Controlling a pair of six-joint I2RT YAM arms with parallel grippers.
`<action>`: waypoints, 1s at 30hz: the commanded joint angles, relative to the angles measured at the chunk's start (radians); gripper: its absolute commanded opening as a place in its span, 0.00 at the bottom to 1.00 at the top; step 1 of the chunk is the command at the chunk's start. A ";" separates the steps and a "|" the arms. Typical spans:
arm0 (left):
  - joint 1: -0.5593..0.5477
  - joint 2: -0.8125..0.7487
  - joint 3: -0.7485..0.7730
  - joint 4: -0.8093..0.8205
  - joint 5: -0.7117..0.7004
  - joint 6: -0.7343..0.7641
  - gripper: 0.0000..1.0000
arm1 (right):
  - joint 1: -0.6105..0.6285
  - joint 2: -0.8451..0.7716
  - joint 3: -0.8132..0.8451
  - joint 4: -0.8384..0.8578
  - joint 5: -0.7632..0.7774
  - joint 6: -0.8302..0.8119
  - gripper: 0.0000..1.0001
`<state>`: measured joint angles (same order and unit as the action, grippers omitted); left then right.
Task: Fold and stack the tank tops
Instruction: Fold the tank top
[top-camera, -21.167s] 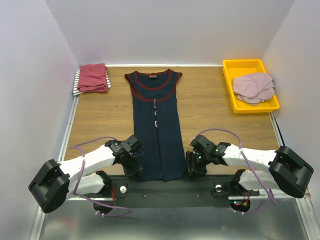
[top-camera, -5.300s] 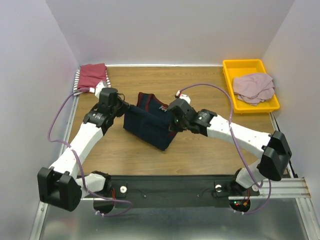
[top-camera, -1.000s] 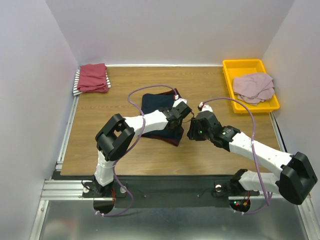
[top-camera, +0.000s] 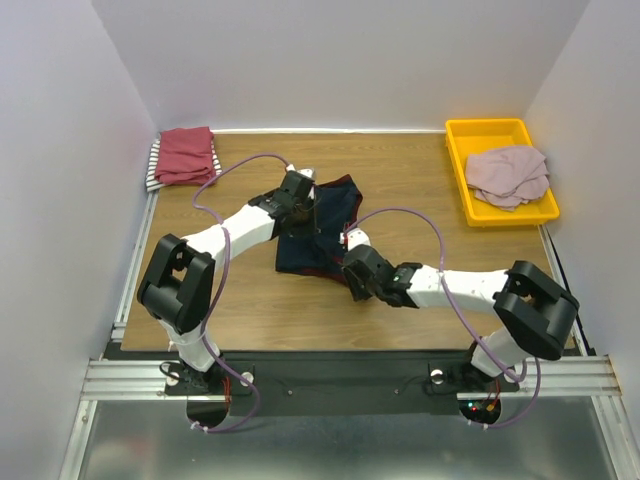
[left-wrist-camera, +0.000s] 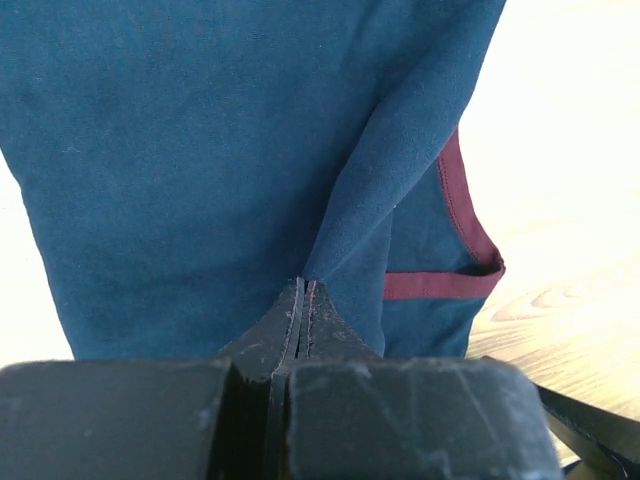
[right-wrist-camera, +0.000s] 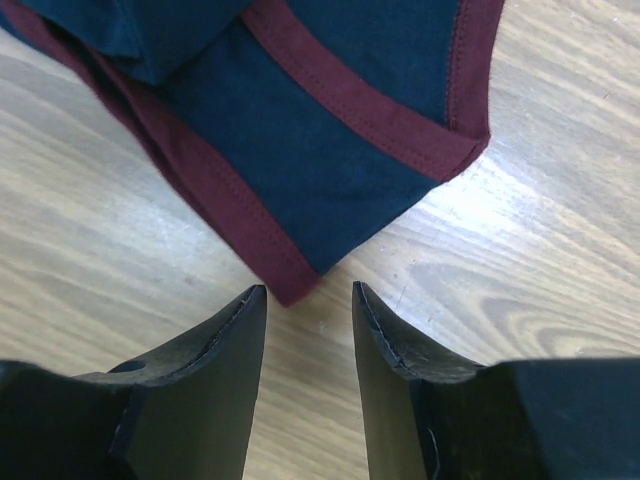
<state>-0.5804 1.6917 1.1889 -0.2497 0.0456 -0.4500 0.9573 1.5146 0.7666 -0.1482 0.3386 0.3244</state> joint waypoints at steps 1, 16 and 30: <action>0.013 -0.030 -0.021 0.032 0.017 0.022 0.00 | 0.012 0.027 0.049 0.058 0.059 -0.022 0.45; 0.024 -0.066 -0.046 0.023 -0.004 0.031 0.00 | 0.009 0.096 0.273 -0.190 0.088 0.074 0.15; 0.037 -0.142 0.061 -0.059 -0.010 0.069 0.00 | -0.136 0.214 0.402 -0.309 -0.157 0.214 0.11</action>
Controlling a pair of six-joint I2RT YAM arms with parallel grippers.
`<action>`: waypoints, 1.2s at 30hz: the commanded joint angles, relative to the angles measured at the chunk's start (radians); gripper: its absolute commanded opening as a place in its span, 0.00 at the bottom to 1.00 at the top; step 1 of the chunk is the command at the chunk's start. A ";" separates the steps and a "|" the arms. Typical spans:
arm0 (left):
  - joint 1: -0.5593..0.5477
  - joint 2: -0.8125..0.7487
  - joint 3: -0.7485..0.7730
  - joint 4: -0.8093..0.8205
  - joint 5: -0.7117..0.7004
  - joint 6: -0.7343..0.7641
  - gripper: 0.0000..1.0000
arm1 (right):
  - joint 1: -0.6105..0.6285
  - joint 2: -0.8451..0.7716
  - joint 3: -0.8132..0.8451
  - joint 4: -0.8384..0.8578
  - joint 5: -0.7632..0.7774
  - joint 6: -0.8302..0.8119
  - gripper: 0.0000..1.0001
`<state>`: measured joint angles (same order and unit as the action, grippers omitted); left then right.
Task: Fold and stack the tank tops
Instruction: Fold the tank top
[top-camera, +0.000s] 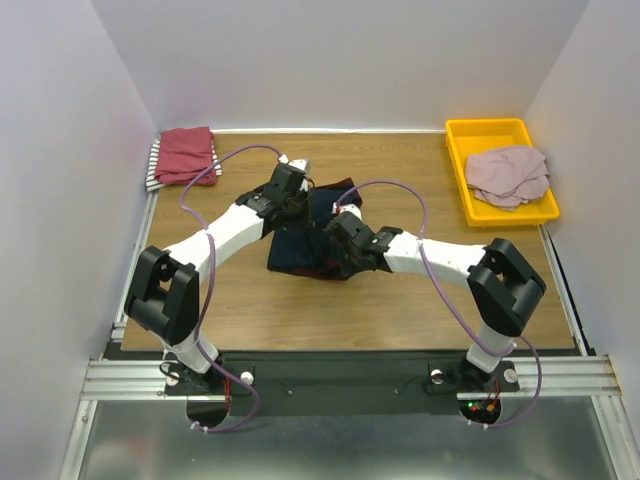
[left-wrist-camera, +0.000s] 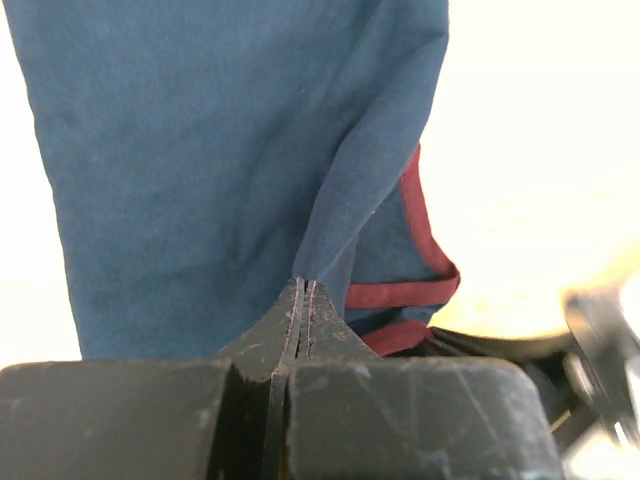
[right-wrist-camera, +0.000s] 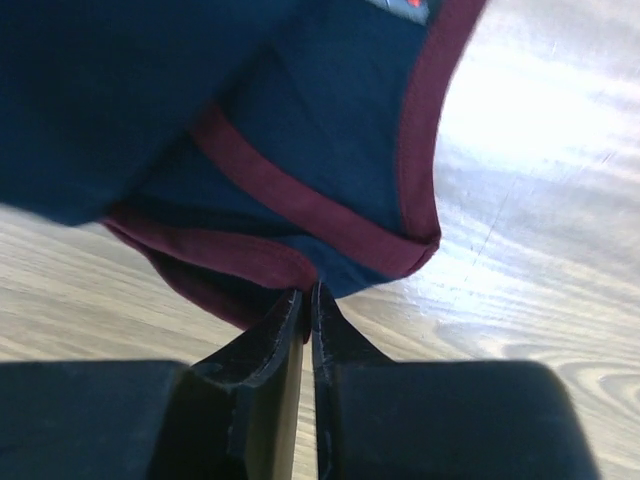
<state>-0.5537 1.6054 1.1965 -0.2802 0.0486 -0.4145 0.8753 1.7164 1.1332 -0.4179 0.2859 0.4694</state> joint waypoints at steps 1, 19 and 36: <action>0.011 -0.059 0.054 -0.028 -0.012 0.036 0.00 | -0.067 0.017 0.037 -0.039 -0.144 0.077 0.10; 0.014 -0.110 0.115 -0.091 0.000 0.088 0.00 | -0.226 0.167 0.106 -0.033 -0.468 0.236 0.03; 0.014 -0.108 0.147 -0.134 0.082 0.108 0.00 | -0.286 0.098 0.004 0.036 -0.504 0.403 0.09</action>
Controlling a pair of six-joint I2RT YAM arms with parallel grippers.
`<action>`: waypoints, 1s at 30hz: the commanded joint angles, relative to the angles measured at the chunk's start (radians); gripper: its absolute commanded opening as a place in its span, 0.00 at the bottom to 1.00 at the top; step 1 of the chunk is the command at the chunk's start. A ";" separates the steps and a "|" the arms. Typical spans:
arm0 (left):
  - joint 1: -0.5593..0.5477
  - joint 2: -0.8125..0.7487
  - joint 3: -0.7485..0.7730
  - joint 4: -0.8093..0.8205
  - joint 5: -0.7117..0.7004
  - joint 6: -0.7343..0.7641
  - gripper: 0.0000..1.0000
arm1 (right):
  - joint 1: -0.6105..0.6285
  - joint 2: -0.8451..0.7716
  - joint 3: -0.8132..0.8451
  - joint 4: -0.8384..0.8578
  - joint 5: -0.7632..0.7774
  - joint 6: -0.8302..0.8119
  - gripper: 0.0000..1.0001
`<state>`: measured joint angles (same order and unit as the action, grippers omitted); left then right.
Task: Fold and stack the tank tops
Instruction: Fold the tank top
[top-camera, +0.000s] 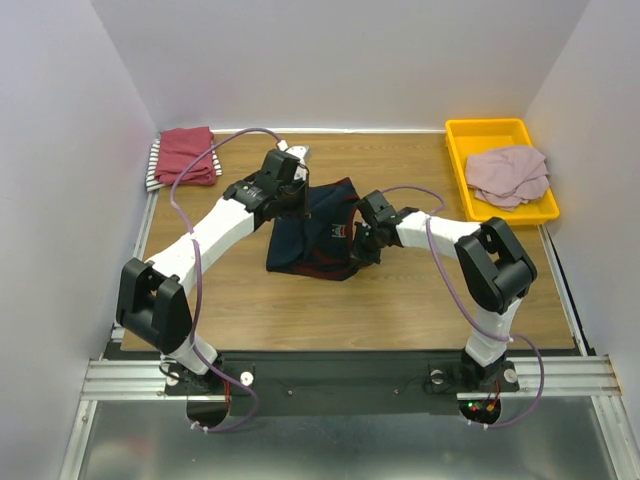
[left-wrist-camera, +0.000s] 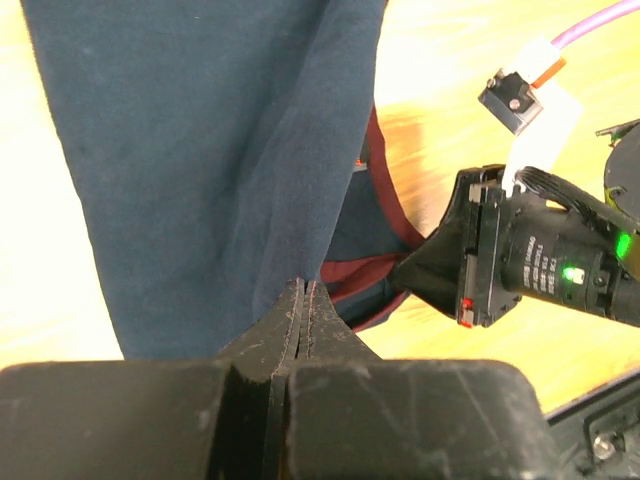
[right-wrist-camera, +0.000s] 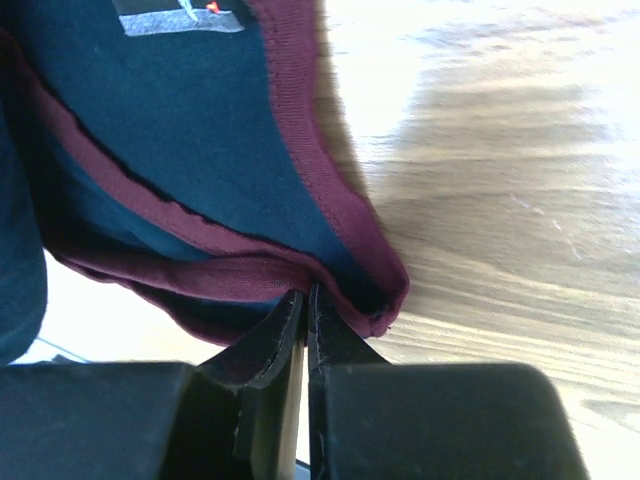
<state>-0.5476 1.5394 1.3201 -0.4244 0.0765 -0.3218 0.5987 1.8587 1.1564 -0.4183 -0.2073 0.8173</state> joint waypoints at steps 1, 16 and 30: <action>0.008 -0.039 0.013 0.015 0.068 0.012 0.00 | -0.010 -0.041 -0.020 0.039 -0.014 0.063 0.09; -0.090 0.067 -0.185 0.286 0.235 -0.140 0.14 | -0.019 -0.061 -0.047 0.087 0.005 0.174 0.29; -0.098 0.071 -0.021 0.196 0.092 -0.132 0.44 | -0.027 -0.309 -0.106 0.076 0.152 0.109 0.61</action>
<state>-0.6460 1.6291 1.1873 -0.2035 0.2508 -0.4629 0.5816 1.5841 1.0443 -0.3573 -0.1402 0.9573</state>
